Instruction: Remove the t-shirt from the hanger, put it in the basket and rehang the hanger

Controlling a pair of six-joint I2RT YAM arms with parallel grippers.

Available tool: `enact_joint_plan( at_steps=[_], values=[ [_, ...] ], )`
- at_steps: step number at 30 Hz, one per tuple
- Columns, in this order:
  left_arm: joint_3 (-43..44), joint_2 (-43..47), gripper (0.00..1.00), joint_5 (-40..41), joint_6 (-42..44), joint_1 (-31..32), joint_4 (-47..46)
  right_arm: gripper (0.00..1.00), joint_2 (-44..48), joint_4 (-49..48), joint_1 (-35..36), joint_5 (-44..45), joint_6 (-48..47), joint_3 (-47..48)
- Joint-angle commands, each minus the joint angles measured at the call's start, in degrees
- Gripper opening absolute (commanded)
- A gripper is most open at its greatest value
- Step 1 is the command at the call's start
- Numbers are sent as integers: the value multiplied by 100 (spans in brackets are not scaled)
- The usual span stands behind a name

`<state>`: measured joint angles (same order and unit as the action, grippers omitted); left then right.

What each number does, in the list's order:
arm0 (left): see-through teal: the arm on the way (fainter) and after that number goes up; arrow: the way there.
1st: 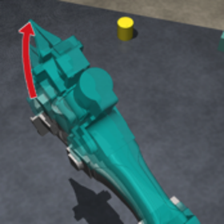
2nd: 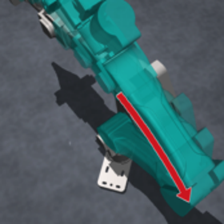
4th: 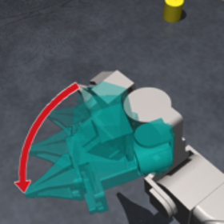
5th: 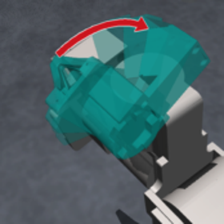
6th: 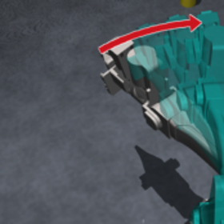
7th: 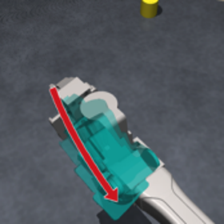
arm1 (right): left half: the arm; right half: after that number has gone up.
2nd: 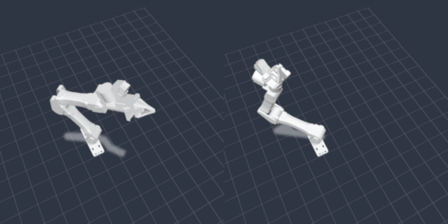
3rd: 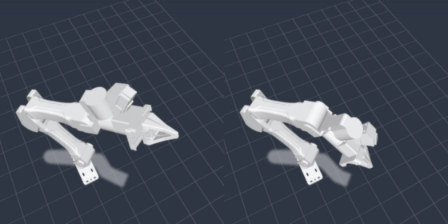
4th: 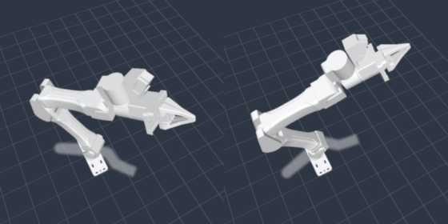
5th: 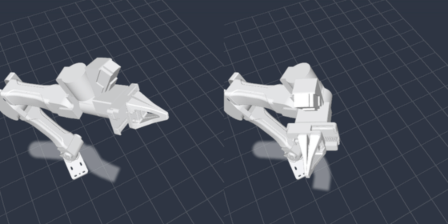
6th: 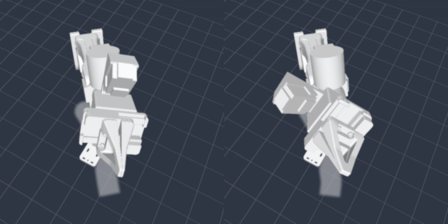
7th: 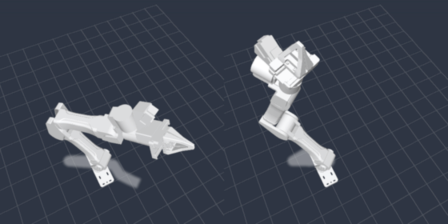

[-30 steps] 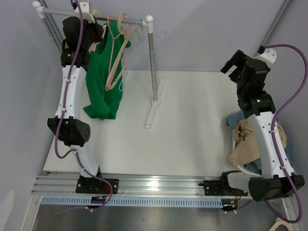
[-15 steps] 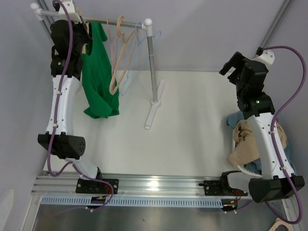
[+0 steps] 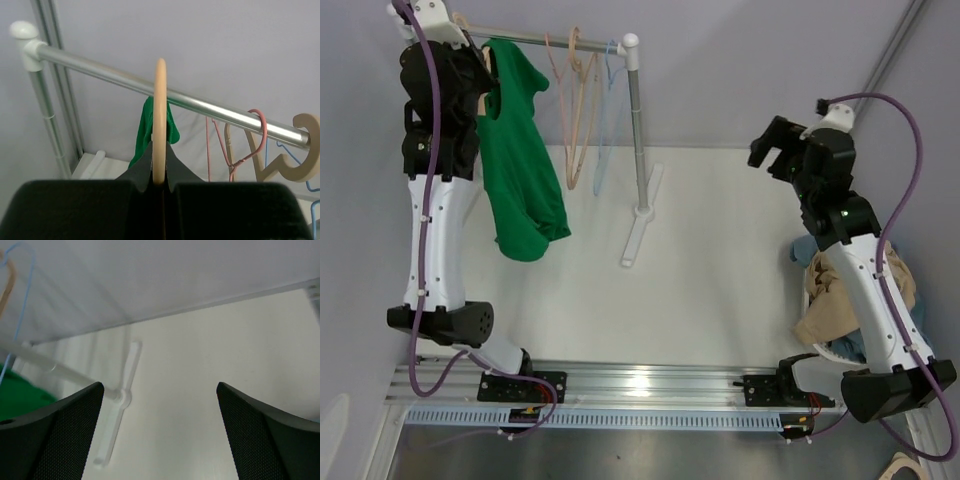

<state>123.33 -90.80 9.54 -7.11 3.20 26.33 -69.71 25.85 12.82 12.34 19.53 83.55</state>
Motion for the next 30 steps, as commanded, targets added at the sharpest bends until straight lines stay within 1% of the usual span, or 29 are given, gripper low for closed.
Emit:
enact_joint_plan(
  at_steps=[1, 2, 3, 5, 6, 9, 10, 12, 13, 16, 18, 20, 25, 29, 30],
  values=[
    [385, 475, 1, 1503, -264, 513, 616, 100, -8, -61, 702, -539, -362, 92],
    [176, 572, 1, 2090, -308, 628, 724, 99, 28, -297, 922, -574, -519, -13],
    [70, 677, 1, 2322, -343, 820, 786, 99, 63, -421, 1394, -679, -590, -197],
    [-456, 1071, 1, 2604, -370, 971, 743, 100, 116, -728, 1871, -803, -826, -347],
    [-589, 1204, 1, 2814, -378, 1102, 708, 100, 107, -782, 2361, -821, -898, -400],
    [-1213, 1670, 1, 3132, -352, 1349, 567, 99, -16, -1002, 3180, -637, -1249, -410],
    [-1284, 1750, 1, 3150, -361, 1402, 540, 100, -68, -1211, 3714, -532, -1337, -418],
    [-1468, 1917, 1, 3098, -413, 1525, 549, 99, -279, -1458, 4191, -504, -1539, -410],
    [-1496, 1970, 1, 3054, -466, 1604, 592, 99, -462, -1695, 4585, -600, -1583, -392],
    [-1540, 1970, 1, 3123, -537, 1710, 654, 100, -718, -2152, 4966, -951, -1514, -313],
    [-1531, 1961, 1, 3246, -545, 1815, 672, 99, -955, -2381, 5221, -1338, -1461, -304],
    [-1522, 1970, 1, 3484, -519, 1894, 672, 100, -1123, -2784, 5458, -1409, -1478, -322],
    [-1426, 1918, 1, 3757, -291, 2114, 654, 99, -1781, -3497, 5714, -1857, -1330, -234],
    [-1320, 1821, 1, 3670, -334, 2123, 664, 100, -2300, -3648, 5741, -2060, -1180, 64],
    [-1277, 1795, 1, 3565, -326, 2123, 628, 72, -2397, -3631, 5749, -2060, -1162, 222]
  ],
)
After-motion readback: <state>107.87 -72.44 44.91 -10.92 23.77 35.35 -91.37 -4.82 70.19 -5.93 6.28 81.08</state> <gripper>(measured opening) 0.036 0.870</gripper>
